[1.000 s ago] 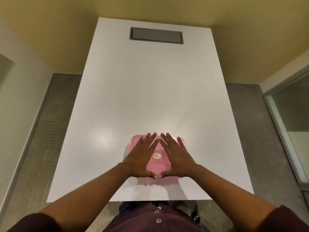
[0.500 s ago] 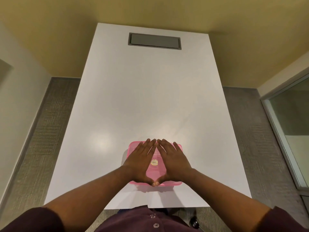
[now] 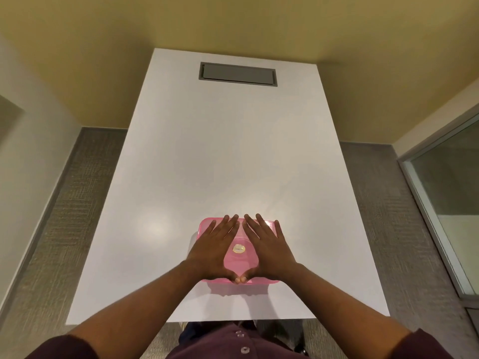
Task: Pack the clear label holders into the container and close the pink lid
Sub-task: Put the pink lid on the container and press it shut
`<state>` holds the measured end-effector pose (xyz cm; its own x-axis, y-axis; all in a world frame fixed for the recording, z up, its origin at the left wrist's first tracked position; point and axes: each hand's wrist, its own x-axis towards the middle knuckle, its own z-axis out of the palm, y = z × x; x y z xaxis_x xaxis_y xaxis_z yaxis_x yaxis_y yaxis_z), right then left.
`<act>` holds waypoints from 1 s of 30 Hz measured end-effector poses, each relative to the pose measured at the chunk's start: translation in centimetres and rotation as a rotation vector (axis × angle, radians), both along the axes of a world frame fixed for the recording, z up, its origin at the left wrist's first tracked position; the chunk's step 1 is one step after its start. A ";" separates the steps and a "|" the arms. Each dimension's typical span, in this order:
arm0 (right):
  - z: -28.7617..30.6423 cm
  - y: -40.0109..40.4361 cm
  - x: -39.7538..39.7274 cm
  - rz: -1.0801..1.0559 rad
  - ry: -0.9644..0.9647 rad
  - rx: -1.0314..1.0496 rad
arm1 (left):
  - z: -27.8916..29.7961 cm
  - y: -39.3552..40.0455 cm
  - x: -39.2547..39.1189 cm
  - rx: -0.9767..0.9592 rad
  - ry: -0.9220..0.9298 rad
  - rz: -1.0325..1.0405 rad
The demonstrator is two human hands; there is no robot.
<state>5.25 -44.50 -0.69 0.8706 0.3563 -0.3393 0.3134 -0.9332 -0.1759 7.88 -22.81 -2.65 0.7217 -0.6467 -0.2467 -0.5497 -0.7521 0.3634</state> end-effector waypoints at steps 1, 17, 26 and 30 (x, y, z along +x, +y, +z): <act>0.0 0.0 -0.3 -0.005 -0.019 0.004 | -0.1 0.2 -0.4 -0.017 0.009 0.018; 0.4 -1.4 -3.0 -1.026 0.150 0.538 | 1.0 3.1 -3.6 -0.459 0.458 1.038; 1.2 0.0 -0.9 -1.156 0.213 0.592 | 2.7 0.7 -1.6 -0.502 0.565 1.140; 1.5 -0.5 1.2 -1.165 0.201 0.597 | 3.1 0.7 0.6 -0.493 0.559 1.139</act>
<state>6.42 -44.97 0.79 0.7202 -0.4221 -0.5505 -0.6930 -0.4001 -0.5998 8.45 -22.14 0.47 0.7905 0.1301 -0.5985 0.5917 -0.4146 0.6914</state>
